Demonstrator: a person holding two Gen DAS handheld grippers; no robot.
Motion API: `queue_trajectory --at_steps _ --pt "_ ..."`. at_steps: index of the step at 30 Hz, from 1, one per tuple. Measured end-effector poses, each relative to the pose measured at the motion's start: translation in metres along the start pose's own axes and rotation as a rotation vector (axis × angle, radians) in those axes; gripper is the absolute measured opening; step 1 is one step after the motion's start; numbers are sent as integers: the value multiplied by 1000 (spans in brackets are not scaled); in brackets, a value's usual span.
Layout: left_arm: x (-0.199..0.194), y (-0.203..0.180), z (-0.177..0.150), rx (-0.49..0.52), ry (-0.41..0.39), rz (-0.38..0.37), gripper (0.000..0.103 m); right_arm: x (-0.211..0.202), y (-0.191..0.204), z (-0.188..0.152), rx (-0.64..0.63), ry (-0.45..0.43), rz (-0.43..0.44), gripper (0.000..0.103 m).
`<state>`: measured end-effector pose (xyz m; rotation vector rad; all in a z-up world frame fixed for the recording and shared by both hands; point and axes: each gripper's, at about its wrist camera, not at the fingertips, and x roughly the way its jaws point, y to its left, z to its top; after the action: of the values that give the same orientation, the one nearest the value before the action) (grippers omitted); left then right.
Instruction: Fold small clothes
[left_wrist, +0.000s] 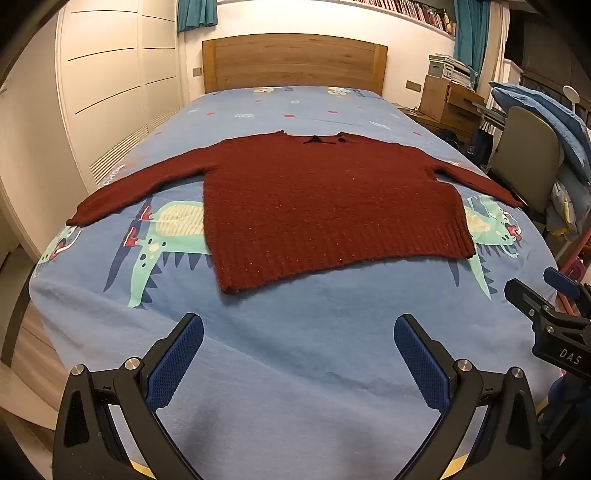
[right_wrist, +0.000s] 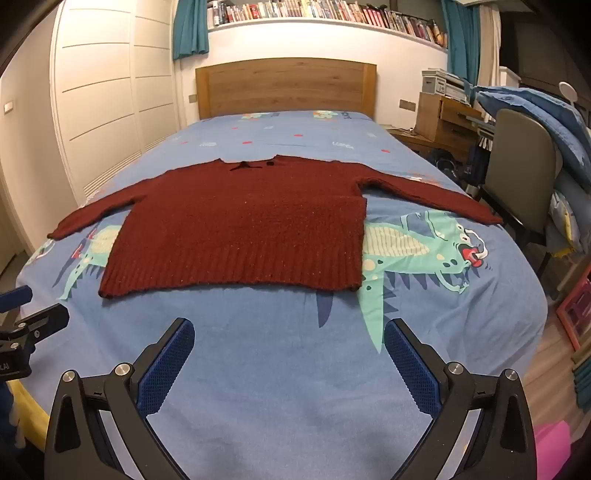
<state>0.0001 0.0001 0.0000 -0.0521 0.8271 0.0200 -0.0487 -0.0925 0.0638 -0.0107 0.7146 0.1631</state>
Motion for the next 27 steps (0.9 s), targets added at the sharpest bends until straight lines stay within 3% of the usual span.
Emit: queue_trajectory --at_steps 27 --pt "2 -2 -2 -1 5 -10 102 0 -1 -1 6 -2 5 103"
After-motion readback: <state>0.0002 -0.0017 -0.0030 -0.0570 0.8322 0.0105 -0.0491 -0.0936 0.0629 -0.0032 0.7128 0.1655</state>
